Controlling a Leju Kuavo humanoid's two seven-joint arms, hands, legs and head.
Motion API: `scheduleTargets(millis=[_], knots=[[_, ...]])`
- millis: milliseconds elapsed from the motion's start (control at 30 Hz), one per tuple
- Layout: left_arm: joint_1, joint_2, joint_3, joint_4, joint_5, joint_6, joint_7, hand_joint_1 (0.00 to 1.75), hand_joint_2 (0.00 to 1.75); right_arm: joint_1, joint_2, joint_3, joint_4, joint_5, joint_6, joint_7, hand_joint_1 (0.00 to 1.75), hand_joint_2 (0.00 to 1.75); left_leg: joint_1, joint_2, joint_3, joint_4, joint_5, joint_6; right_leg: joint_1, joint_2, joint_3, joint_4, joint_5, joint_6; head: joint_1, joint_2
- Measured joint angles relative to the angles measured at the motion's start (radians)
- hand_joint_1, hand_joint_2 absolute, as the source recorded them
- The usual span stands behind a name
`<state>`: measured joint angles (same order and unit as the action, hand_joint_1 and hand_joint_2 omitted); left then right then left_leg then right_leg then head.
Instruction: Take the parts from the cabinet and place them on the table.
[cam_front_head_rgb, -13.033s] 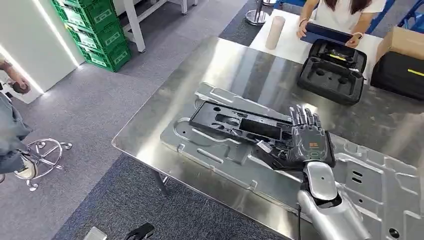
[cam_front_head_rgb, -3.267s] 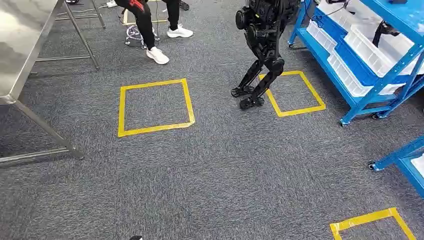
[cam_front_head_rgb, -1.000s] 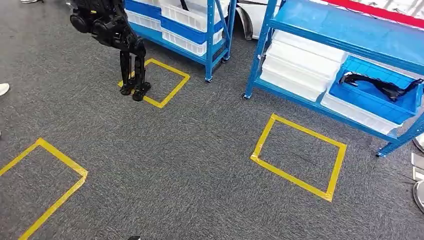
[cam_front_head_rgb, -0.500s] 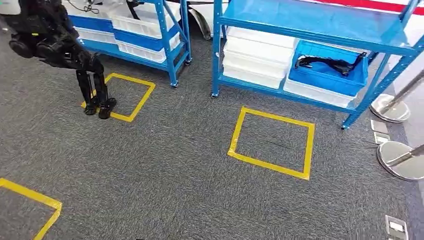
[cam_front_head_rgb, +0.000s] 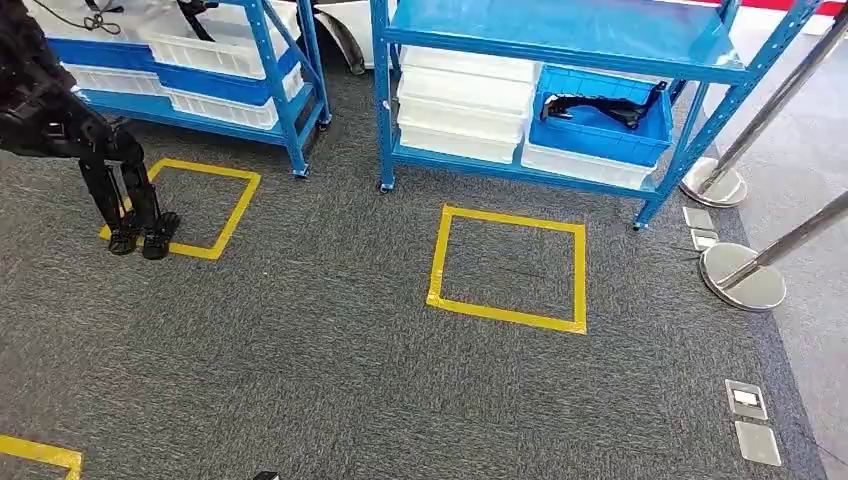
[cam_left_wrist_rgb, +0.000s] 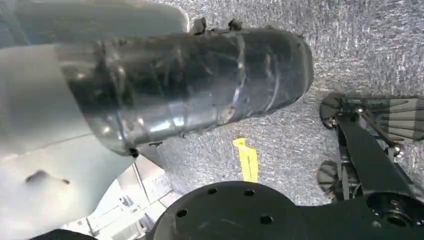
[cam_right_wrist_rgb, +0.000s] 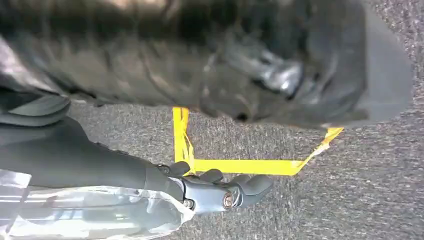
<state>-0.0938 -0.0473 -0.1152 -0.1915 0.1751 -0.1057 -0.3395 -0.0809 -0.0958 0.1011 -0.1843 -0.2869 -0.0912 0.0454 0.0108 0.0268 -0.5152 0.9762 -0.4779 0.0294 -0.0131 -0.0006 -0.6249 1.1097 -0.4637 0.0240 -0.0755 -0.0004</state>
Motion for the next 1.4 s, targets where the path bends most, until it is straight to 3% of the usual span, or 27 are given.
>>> scheduleTargets(millis=[33,67,200,233,267,367,400,433,467,533,567,600,667,733,767,800,867,933,1000,1033,1067,1100,1133,1200,1267,1333,1400], knots=[[-0.001,0.0,0.0,0.0,0.0,-0.001,0.0,0.0,0.0,-0.002,-0.001,0.0,0.0,0.0,0.0,0.0,0.0,0.0,-0.002,0.003,0.005,-0.001,-0.002,-0.002,0.006,-0.009,0.055,-0.103,0.037,-0.015,0.0,0.0],[-0.002,0.0,0.0,0.0,0.0,-0.002,0.0,0.0,0.0,-0.005,-0.006,0.001,0.0,0.0,0.0,0.0,0.0,0.0,-0.005,0.005,0.006,0.0,-0.006,-0.008,0.014,-0.024,0.073,-0.141,0.023,-0.023,-0.001,0.0],[-0.004,-0.002,0.0,0.0,0.0,-0.002,-0.002,0.0,0.0,-0.005,-0.008,0.006,0.0,0.0,0.0,0.001,0.0,0.0,-0.001,0.011,0.017,-0.013,-0.015,-0.032,0.018,-0.015,0.076,-0.156,0.022,-0.031,0.0,0.0],[-0.005,-0.002,0.0,-0.001,0.0,-0.002,-0.003,0.0,0.0,-0.001,-0.007,0.006,0.0,0.0,0.0,0.003,0.0,0.0,0.001,0.005,0.022,-0.003,-0.022,-0.04,0.006,-0.011,0.1,-0.176,0.026,-0.038,-0.002,0.0],[-0.006,-0.002,0.0,-0.001,0.0,-0.002,-0.002,0.0,0.0,-0.001,-0.006,0.008,0.0,0.001,0.0,0.002,0.0,0.0,0.0,-0.01,0.005,0.038,-0.038,-0.043,0.005,-0.01,0.112,-0.189,0.025,-0.042,-0.005,0.0],[-0.003,0.013,0.0,-0.001,0.0,-0.004,0.0,0.0,0.0,-0.003,-0.002,0.014,0.0,0.003,0.0,0.002,0.0,0.0,0.001,-0.021,-0.134,0.282,-0.123,-0.048,0.006,-0.005,0.133,-0.192,0.014,-0.049,-0.007,0.0],[0.001,0.019,0.0,-0.001,0.0,-0.006,0.002,0.0,0.0,-0.002,-0.002,0.016,0.0,0.003,0.0,0.002,0.0,0.0,0.0,-0.022,-0.168,0.323,-0.121,-0.049,0.006,-0.001,0.142,-0.191,0.006,-0.049,-0.006,0.0],[0.006,0.022,0.0,-0.001,0.0,-0.007,0.002,0.0,0.0,-0.001,-0.001,0.017,0.0,0.003,0.0,0.003,0.0,0.0,0.0,-0.023,-0.178,0.317,-0.097,-0.049,0.006,0.004,0.153,-0.191,-0.001,-0.048,-0.007,0.0],[0.008,0.026,0.0,0.0,0.0,-0.008,0.002,0.0,0.0,-0.001,0.0,0.017,0.0,0.004,0.0,0.003,0.0,0.0,0.0,-0.023,-0.166,0.265,-0.046,-0.049,0.005,0.009,0.166,-0.19,-0.011,-0.046,-0.007,0.0],[0.008,0.03,0.0,0.0,0.0,-0.01,0.004,0.0,0.0,-0.001,0.002,0.019,0.0,0.004,0.0,0.003,0.0,0.0,0.0,-0.026,-0.106,0.096,0.069,-0.045,0.004,0.015,0.194,-0.19,-0.031,-0.039,-0.007,0.0],[0.01,0.03,0.0,0.0,0.0,-0.01,0.006,0.0,0.0,-0.001,0.002,0.019,0.0,0.004,0.002,0.003,0.0,0.0,0.0,-0.033,-0.084,0.031,0.101,-0.042,0.004,0.016,0.19,-0.19,-0.042,-0.034,-0.007,0.0],[0.007,0.031,0.0,0.0,0.001,-0.01,0.009,0.0,0.0,-0.004,0.002,0.02,0.0,0.004,0.003,0.003,0.0,0.0,0.0,-0.034,-0.064,-0.008,0.065,-0.033,0.012,0.023,0.196,-0.181,-0.064,-0.024,-0.008,0.0],[0.004,0.031,0.0,0.0,0.002,-0.01,0.009,0.0,0.0,-0.005,0.003,0.021,0.0,0.004,0.005,0.003,0.0,0.0,-0.003,-0.032,-0.062,-0.005,0.053,-0.014,0.01,0.023,0.224,-0.185,-0.059,-0.012,-0.007,0.0],[0.003,0.031,0.0,0.0,0.002,-0.011,0.006,0.0,0.0,-0.006,0.001,0.021,0.0,0.004,0.005,0.003,0.0,0.0,0.003,-0.029,-0.047,-0.006,0.049,-0.003,0.01,0.02,0.209,-0.163,-0.062,-0.009,-0.006,0.0],[0.003,0.03,0.0,0.0,0.002,-0.011,0.006,0.0,0.0,-0.007,0.002,0.021,0.0,0.004,0.005,0.003,0.0,0.0,0.003,-0.028,-0.036,-0.009,0.042,0.005,0.01,0.012,0.182,-0.11,-0.061,-0.003,-0.003,0.0],[0.002,0.023,0.0,0.0,0.002,-0.01,0.007,0.0,0.0,-0.009,0.001,0.021,0.0,0.004,0.005,0.003,0.0,0.0,0.003,-0.028,-0.028,-0.011,0.035,0.009,0.007,0.009,0.134,-0.029,-0.07,0.002,-0.002,0.0],[0.002,0.014,0.0,0.0,0.002,-0.009,0.008,0.0,0.0,-0.008,-0.001,0.022,0.0,0.004,0.006,0.003,0.0,0.0,0.003,-0.028,-0.013,-0.011,0.017,0.011,0.003,0.007,0.021,0.12,-0.134,0.012,-0.002,0.0],[0.004,0.007,0.0,0.0,0.002,-0.008,0.008,0.0,0.0,-0.004,0.0,0.022,0.0,0.004,0.007,0.003,0.0,0.0,0.002,-0.03,0.014,-0.011,-0.005,0.01,0.002,0.005,-0.04,0.155,-0.175,0.014,-0.002,0.0],[0.007,0.005,0.0,0.0,0.002,-0.008,0.007,0.0,0.0,0.0,-0.001,0.022,0.0,0.004,0.008,0.004,0.0,0.0,0.001,-0.031,0.049,-0.012,-0.03,0.007,0.003,0.004,-0.036,0.051,-0.12,0.005,-0.002,0.0],[0.006,0.005,0.0,0.0,0.002,-0.008,0.007,0.0,0.0,-0.001,-0.002,0.023,0.0,0.004,0.008,0.003,0.0,0.0,-0.001,-0.03,0.066,-0.013,-0.042,0.004,0.005,0.002,-0.022,-0.025,-0.057,-0.003,-0.002,0.0],[0.006,0.005,0.0,0.0,0.003,-0.008,0.008,0.0,0.0,-0.001,-0.003,0.023,0.0,0.004,0.008,0.003,0.0,0.0,0.0,-0.029,0.072,-0.017,-0.053,0.002,0.009,-0.005,-0.009,-0.097,0.032,-0.017,-0.002,0.0],[0.002,0.005,0.0,0.001,0.003,-0.008,0.009,0.0,0.0,0.004,-0.004,0.023,0.002,0.004,0.008,0.003,0.0,0.0,-0.005,-0.031,0.077,-0.011,-0.065,-0.004,0.017,-0.007,-0.016,-0.125,0.06,-0.024,-0.003,0.0],[0.002,0.005,0.0,0.001,0.003,-0.008,0.009,0.0,0.0,0.002,-0.006,0.023,0.002,0.004,0.008,0.003,0.0,0.0,-0.006,-0.033,0.082,-0.018,-0.078,-0.013,0.017,0.0,-0.008,-0.118,0.018,-0.026,0.002,0.0],[0.001,0.005,0.0,0.001,0.003,-0.008,0.008,0.0,0.0,0.003,-0.006,0.023,0.002,0.004,0.008,0.005,0.0,0.0,-0.009,-0.031,0.116,-0.003,-0.067,-0.024,0.015,0.004,0.02,-0.139,0.046,-0.033,0.001,0.0],[-0.003,0.005,0.0,0.001,0.003,-0.008,0.007,0.0,0.0,0.002,-0.005,0.023,0.002,0.004,0.008,0.004,0.0,0.0,-0.007,-0.03,0.106,0.045,-0.072,-0.031,0.01,0.003,0.058,-0.148,0.048,-0.041,0.0,0.0],[-0.006,0.005,0.0,0.001,0.003,-0.008,0.008,0.0,0.0,-0.002,-0.005,0.023,0.002,0.004,0.008,0.004,0.0,0.0,-0.007,-0.03,0.02,0.181,-0.1,-0.037,0.011,0.003,0.079,-0.152,0.034,-0.05,-0.003,0.0],[-0.006,0.019,0.0,0.001,0.003,-0.01,0.009,0.0,0.0,-0.003,-0.005,0.023,0.002,0.004,0.008,0.004,0.0,0.0,-0.007,-0.03,-0.075,0.287,-0.188,-0.043,0.012,0.005,0.099,-0.152,0.013,-0.053,-0.003,0.0]])
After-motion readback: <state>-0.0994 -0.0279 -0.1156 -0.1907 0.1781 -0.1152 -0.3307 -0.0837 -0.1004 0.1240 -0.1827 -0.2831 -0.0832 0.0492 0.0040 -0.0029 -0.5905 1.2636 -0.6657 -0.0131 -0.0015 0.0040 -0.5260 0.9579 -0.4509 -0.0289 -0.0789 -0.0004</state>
